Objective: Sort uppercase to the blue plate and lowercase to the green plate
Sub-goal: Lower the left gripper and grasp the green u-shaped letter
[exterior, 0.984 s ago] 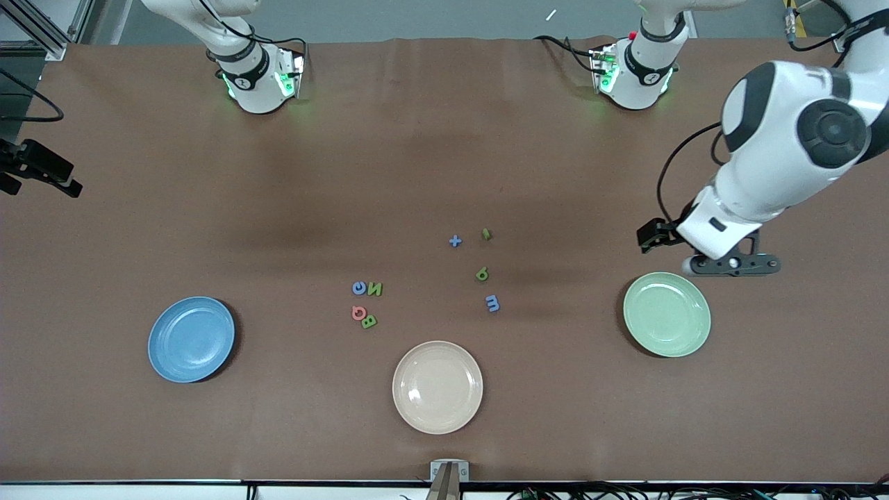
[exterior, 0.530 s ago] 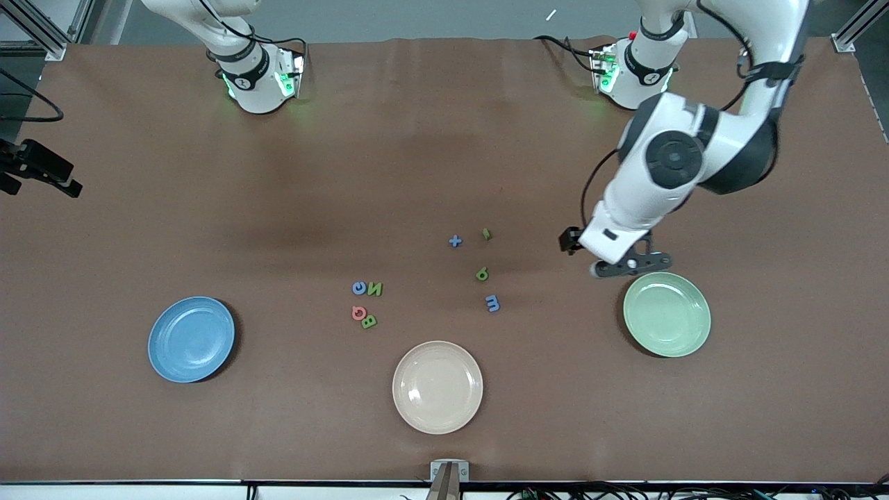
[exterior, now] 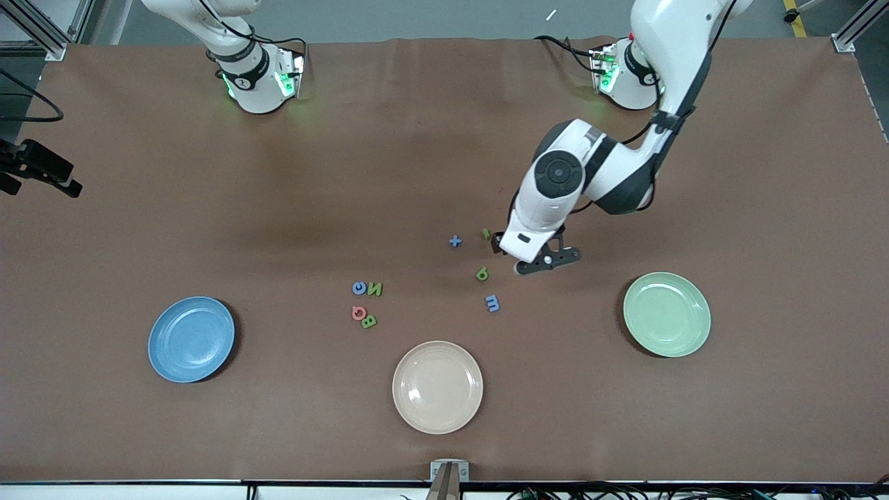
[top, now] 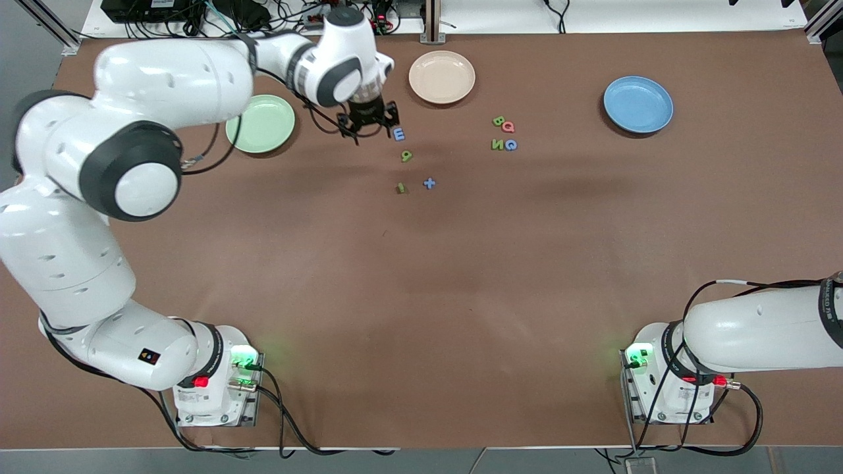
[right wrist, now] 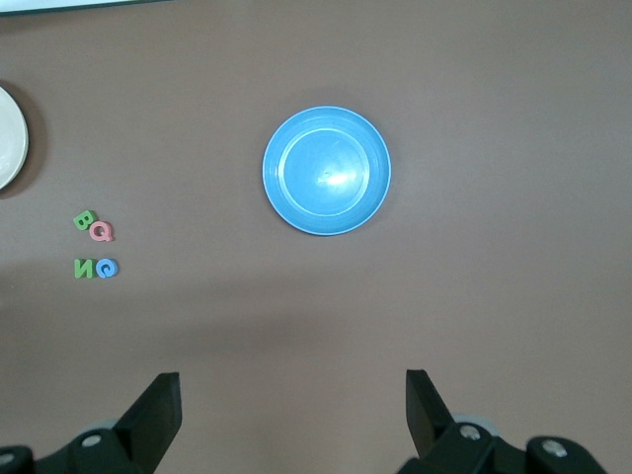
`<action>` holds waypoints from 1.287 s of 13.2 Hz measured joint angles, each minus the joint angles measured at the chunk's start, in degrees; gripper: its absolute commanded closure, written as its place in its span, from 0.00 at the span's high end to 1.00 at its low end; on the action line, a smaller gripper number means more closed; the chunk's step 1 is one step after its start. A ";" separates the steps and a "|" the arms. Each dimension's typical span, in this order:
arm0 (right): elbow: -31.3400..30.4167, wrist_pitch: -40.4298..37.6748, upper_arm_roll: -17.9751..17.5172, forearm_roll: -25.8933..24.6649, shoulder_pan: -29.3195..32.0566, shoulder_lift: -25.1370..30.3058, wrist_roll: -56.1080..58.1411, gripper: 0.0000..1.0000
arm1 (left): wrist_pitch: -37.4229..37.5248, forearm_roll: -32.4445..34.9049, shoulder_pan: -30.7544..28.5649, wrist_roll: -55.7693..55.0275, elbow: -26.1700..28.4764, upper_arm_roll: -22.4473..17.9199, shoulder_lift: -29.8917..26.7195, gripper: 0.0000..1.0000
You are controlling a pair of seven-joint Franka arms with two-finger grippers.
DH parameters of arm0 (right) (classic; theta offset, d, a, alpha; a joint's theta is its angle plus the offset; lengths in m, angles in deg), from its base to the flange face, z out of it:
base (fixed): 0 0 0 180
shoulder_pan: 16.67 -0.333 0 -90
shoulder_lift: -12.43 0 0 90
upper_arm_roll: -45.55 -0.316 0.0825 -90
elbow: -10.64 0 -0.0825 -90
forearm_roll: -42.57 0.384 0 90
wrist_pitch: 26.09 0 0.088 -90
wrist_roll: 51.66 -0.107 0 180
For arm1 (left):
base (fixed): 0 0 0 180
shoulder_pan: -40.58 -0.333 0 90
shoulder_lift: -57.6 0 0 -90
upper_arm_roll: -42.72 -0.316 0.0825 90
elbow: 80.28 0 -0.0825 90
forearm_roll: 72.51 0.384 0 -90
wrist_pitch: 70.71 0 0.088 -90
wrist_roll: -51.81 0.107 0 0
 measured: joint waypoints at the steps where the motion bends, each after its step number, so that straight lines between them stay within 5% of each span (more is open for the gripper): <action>1: 0.00 0.00 0.00 0.00 0.00 0.00 0.00 1.00 | -1.47 0.00 0.62 -1.70 -0.01 -0.01 1.38 0.71; 7: 0.00 0.00 0.00 0.00 0.00 0.00 -0.01 1.00 | -5.71 0.00 3.91 -10.03 -0.34 0.00 6.43 0.69; 9: 0.00 0.00 0.00 0.00 0.00 0.00 -0.01 1.00 | -5.71 0.00 4.22 -10.68 -0.37 0.00 7.34 0.61; 17: 0.00 0.00 0.00 0.00 0.00 0.00 -0.02 1.00 | -6.27 0.00 4.68 -10.85 -0.42 0.00 9.34 0.53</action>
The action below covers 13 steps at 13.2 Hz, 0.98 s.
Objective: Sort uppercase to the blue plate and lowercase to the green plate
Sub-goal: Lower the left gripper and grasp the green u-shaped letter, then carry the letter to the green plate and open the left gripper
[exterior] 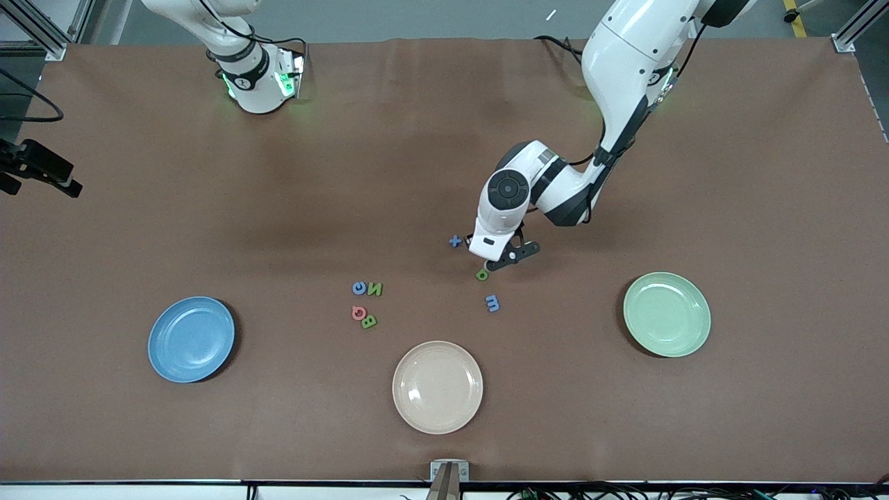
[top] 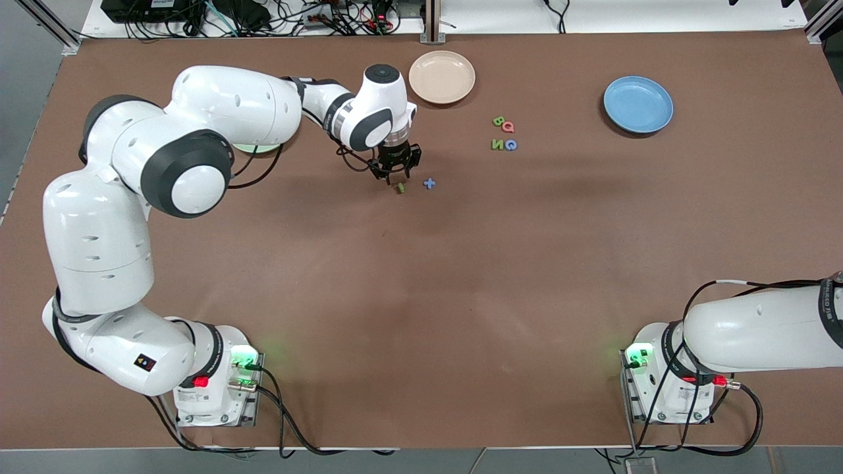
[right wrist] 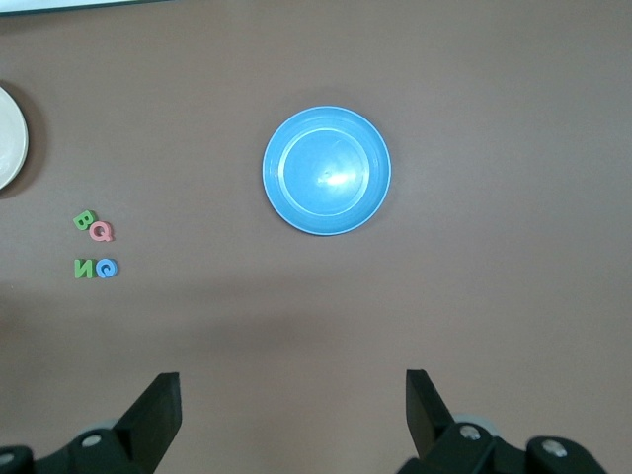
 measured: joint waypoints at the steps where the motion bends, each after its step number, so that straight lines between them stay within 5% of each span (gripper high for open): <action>1: 0.00 0.00 0.00 0.00 0.00 0.00 0.00 1.00 | 0.00 0.00 0.02 0.00 0.00 0.02 0.14 0.48; 4: 0.00 0.00 0.00 0.00 0.00 0.00 0.00 1.00 | 0.00 0.00 0.17 -0.02 0.01 0.04 0.60 0.36; 8: 0.00 0.00 0.00 0.00 0.00 0.00 0.00 1.00 | -0.03 0.00 0.46 -0.27 -0.01 0.07 1.02 0.04; 13: 0.00 0.00 0.00 0.00 0.00 0.00 -0.01 1.00 | -0.03 0.00 0.42 -0.28 -0.18 0.05 0.98 0.00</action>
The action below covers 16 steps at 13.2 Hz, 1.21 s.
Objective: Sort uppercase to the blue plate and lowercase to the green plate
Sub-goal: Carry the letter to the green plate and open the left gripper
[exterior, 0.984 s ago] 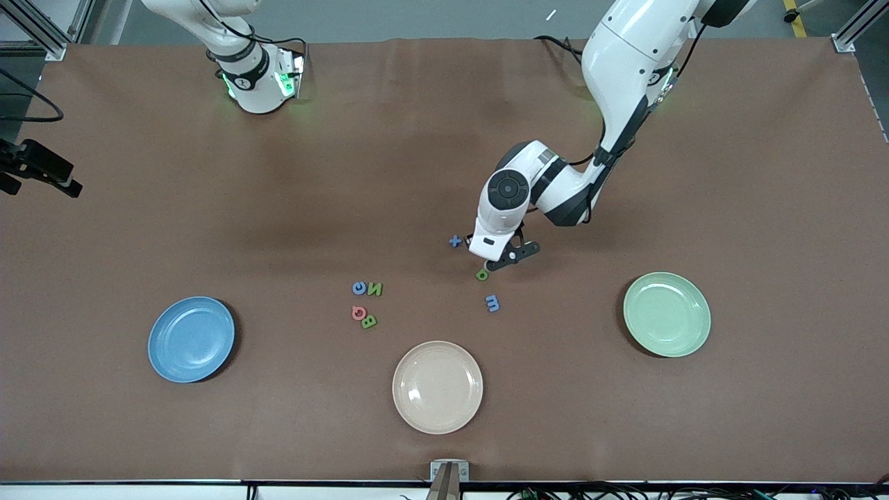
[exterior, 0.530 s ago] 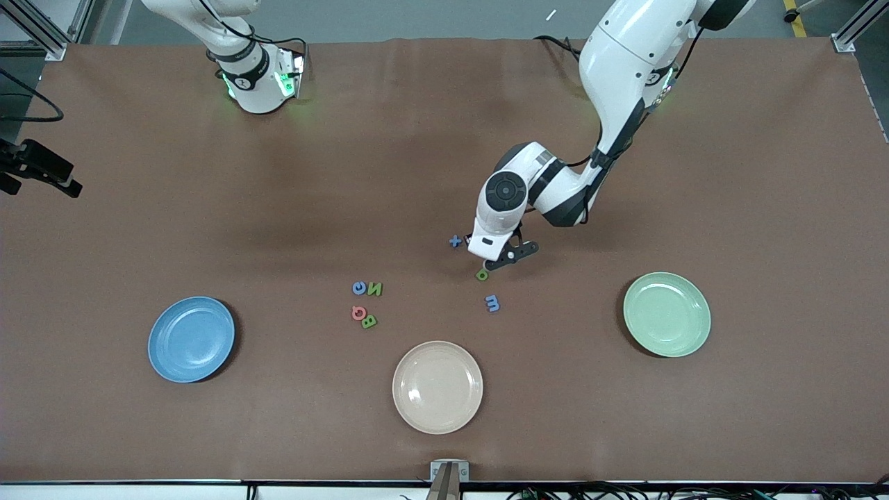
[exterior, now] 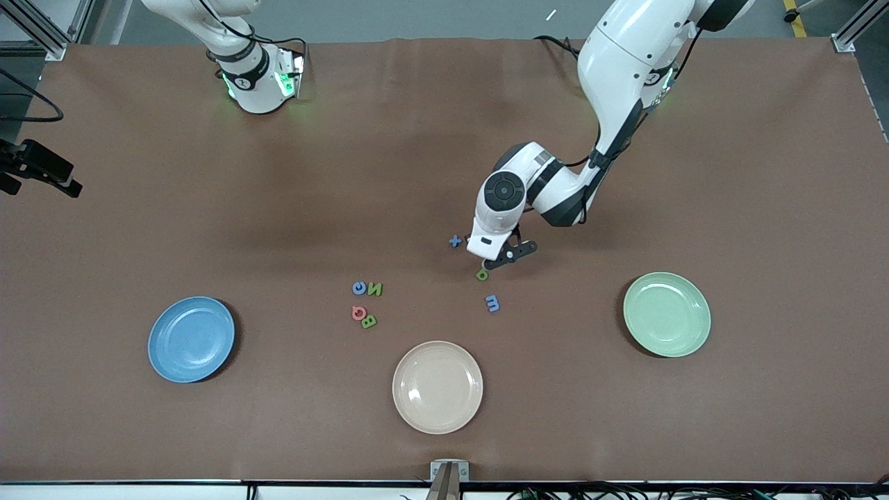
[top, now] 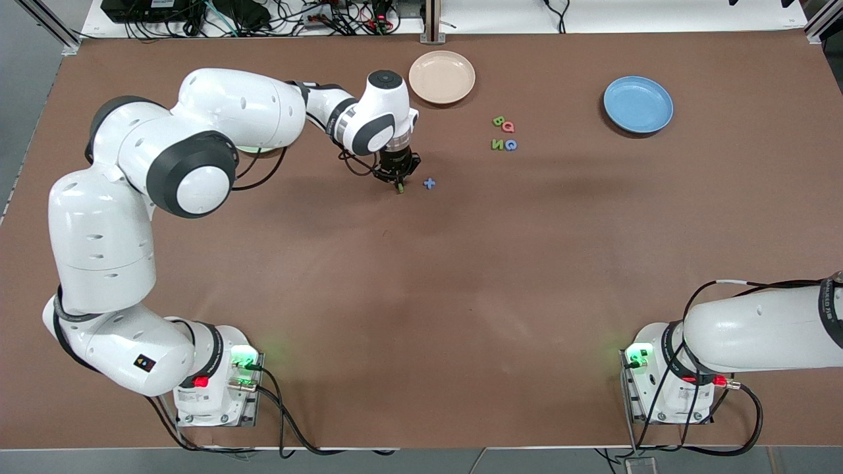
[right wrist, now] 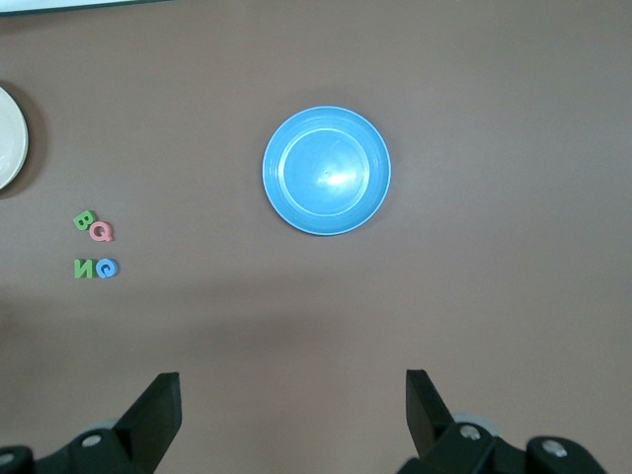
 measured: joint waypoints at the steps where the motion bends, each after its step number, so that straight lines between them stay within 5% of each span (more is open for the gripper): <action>1: 0.00 0.00 0.00 0.00 0.00 0.00 0.00 1.00 | 0.01 0.00 -0.15 -0.01 -0.30 -0.05 -0.23 0.00; 8: 0.00 0.00 0.00 0.00 0.00 0.00 0.00 1.00 | 4.96 3.97 -8.01 0.59 -1.23 -0.86 -7.24 0.00; 16: 0.00 0.00 0.01 0.00 0.00 0.00 -0.01 1.00 | 5.43 8.35 -21.72 12.59 -3.30 -0.98 -7.63 0.00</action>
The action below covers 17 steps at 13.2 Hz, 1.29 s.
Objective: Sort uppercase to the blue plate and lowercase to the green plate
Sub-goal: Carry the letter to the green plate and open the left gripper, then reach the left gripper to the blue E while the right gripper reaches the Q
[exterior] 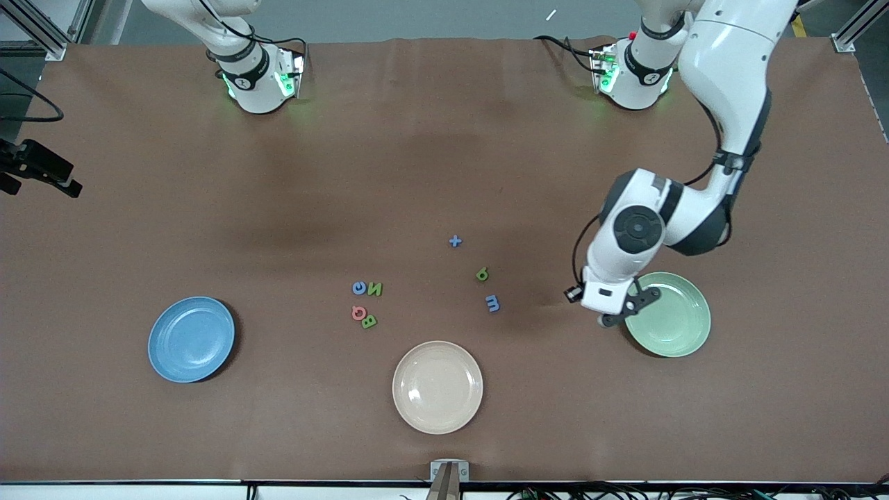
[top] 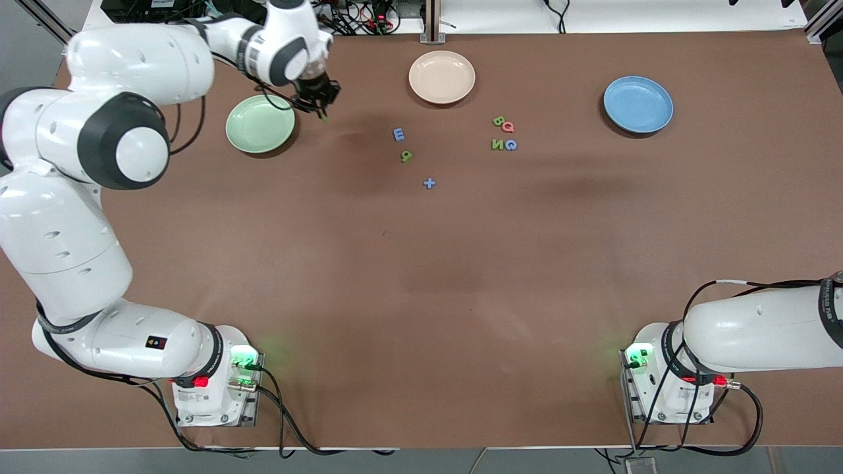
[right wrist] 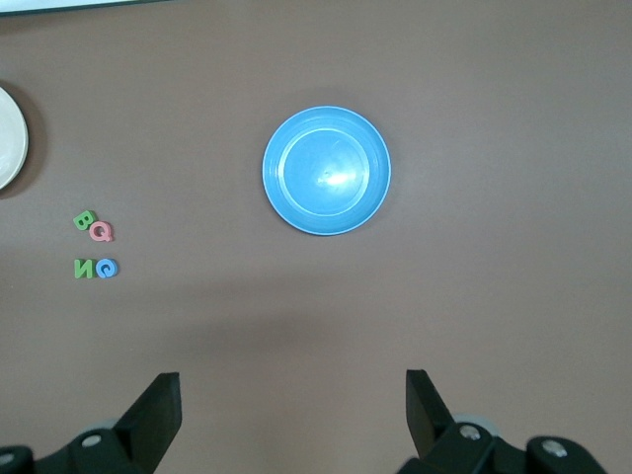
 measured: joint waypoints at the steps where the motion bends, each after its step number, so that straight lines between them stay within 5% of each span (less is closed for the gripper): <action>1: 0.00 0.00 0.00 0.00 0.00 0.00 0.00 1.00 | 0.00 0.00 -1.77 2.09 -0.34 0.00 0.00 0.00; 12: -0.05 0.10 -0.35 0.22 -1.01 -3.23 0.02 1.00 | -0.71 0.06 -9.68 8.96 -1.35 -0.08 4.22 0.03; 13: 0.00 0.32 -0.39 0.48 -1.87 -4.83 -0.02 1.00 | -0.99 0.27 -10.04 9.38 -2.39 -0.10 5.36 0.16; 14: 0.14 0.74 -0.45 1.08 -2.71 -6.61 -0.12 1.00 | -0.99 0.73 -10.26 9.85 -3.65 -0.13 6.37 0.42; 15: 0.47 1.30 -0.49 2.07 -3.41 -8.57 -0.15 1.00 | -0.97 1.54 -10.40 10.09 -4.74 -0.17 7.28 0.83; 16: 0.88 2.42 -0.54 2.74 -4.10 -10.63 -0.15 1.00 | -0.96 2.80 -10.52 10.10 -5.44 -0.26 7.98 1.00; 17: 1.25 4.10 -0.58 3.08 -4.97 -12.75 -0.15 1.00 | -0.95 4.16 -10.70 10.10 -5.77 -0.44 8.42 1.00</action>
